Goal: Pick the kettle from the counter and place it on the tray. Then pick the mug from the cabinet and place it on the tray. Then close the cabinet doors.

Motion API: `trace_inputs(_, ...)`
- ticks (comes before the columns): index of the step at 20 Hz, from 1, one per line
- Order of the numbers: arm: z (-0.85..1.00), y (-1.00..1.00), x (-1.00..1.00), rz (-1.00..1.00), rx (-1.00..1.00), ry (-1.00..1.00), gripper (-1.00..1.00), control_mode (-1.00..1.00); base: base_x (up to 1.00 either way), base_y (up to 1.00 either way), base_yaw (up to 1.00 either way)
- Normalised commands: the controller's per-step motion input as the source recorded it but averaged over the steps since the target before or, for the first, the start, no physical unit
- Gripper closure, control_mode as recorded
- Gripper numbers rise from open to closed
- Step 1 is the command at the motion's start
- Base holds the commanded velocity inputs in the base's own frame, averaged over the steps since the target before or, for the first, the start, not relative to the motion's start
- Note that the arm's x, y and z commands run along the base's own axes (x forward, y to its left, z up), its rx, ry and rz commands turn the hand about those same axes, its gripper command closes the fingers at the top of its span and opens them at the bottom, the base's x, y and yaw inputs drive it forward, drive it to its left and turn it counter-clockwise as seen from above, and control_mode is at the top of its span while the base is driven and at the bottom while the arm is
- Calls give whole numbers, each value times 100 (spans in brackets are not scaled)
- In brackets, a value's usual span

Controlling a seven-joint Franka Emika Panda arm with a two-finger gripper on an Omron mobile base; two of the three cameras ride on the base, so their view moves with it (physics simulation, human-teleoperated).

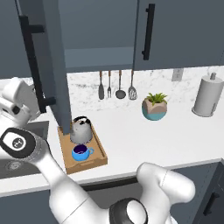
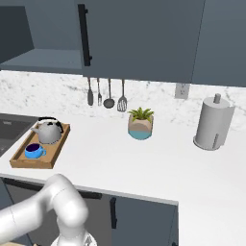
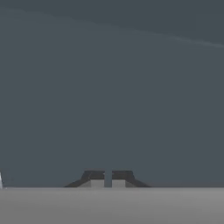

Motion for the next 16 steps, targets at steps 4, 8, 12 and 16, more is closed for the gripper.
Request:
trace_inputs(4, 38, -100, 7, 0, 1, 0, 100, -100, 0, 0, 0)
trace_inputs(8, 36, -100, 29, 1, 5, 2, 100, -100, 0, 0, 0)
trace_inputs(12, 51, -99, 57, 11, 12, 4, 100, -100, 0, 0, 0)
trace_inputs(16, 60, -85, 57, 16, 12, 23, 100, -100, 0, 0, 0)
